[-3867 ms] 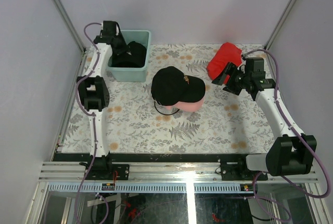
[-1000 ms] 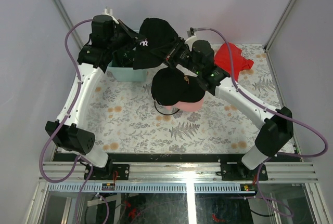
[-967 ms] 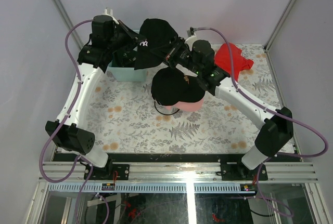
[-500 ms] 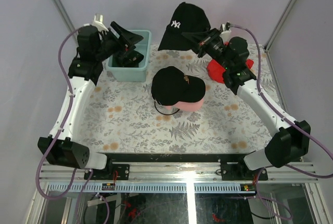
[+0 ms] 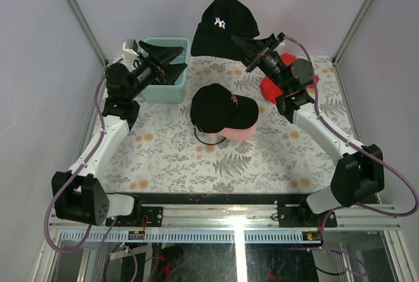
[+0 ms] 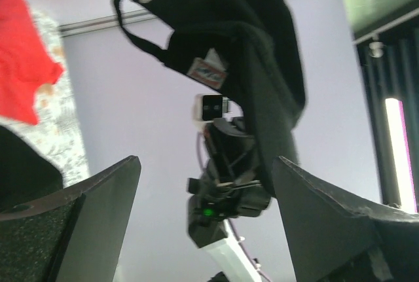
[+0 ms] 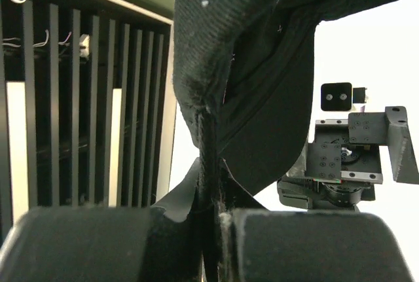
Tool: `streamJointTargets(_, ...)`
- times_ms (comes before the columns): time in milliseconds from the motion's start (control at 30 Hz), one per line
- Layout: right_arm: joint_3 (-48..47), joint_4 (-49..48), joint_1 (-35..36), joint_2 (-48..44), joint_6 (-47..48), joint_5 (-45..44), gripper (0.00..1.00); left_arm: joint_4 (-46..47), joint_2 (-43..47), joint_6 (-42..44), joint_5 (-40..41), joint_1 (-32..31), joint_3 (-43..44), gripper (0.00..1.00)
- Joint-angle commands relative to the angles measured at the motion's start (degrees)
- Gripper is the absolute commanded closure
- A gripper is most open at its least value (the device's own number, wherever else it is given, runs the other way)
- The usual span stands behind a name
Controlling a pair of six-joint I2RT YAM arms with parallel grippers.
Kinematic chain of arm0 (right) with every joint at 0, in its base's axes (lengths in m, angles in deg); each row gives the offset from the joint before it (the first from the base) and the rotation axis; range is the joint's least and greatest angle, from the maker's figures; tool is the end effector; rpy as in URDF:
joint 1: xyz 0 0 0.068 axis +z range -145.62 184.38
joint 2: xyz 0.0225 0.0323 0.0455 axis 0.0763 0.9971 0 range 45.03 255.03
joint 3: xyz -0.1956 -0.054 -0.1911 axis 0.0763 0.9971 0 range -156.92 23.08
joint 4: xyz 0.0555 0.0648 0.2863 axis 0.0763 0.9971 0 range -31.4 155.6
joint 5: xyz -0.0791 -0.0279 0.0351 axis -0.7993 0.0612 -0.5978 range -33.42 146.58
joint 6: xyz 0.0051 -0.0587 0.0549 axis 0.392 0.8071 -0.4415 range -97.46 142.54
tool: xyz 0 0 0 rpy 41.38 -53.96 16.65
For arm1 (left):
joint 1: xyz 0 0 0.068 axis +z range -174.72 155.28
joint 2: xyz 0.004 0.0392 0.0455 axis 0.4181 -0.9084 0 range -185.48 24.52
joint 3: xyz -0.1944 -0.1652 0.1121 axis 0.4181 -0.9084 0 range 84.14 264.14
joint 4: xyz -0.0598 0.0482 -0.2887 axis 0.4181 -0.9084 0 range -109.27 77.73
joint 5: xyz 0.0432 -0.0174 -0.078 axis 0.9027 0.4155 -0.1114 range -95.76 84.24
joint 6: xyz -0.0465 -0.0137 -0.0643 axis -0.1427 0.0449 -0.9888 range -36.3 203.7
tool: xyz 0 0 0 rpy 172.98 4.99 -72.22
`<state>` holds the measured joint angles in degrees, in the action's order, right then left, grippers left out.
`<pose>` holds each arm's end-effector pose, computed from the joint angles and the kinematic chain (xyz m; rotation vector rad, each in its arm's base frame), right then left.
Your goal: Stack the hats
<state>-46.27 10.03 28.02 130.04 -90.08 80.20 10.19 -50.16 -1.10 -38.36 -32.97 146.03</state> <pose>0.3572 0.1870 0.4385 0.5490 1.2651 2.2961 0.3609 -0.0902 0.3917 -0.5510 1.5854 -1.6824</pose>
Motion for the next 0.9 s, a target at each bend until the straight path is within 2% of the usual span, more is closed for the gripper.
streamJointTargets(0,-0.2,-8.5,0.2,-2.2,-2.9,1.5,1.00,15.8,1.8,-8.8,2.2,-0.2,0.9,0.18)
streamJointTargets(300,0.7,-8.4,0.6,-2.4,-1.7,3.3,1.00,17.0,-0.6,-10.0,3.0,-4.9,2.4,0.18)
streamJointTargets(600,2.1,-5.7,4.4,-3.5,0.3,3.8,1.00,18.3,-4.2,-9.8,4.5,-7.2,5.7,0.19)
streamJointTargets(633,2.7,-5.7,4.4,-3.7,0.4,3.8,1.00,18.3,-4.8,-9.6,4.5,-7.4,6.7,0.27)
streamJointTargets(700,3.6,-5.8,4.4,-4.1,0.1,3.6,1.00,18.9,-6.1,-9.5,4.4,-7.8,8.1,0.62)
streamJointTargets(800,2.6,-1.9,4.2,-4.5,2.9,5.6,1.00,20.4,-8.4,-9.1,4.4,-8.1,9.7,0.96)
streamJointTargets(833,2.1,0.2,4.1,-4.8,4.6,6.2,0.95,22.2,-9.2,-9.2,4.4,-8.2,9.9,1.00)
streamJointTargets(867,1.3,3.0,3.8,-5.2,6.5,6.9,0.82,23.5,-9.8,-8.6,4.3,-8.2,10.6,1.00)
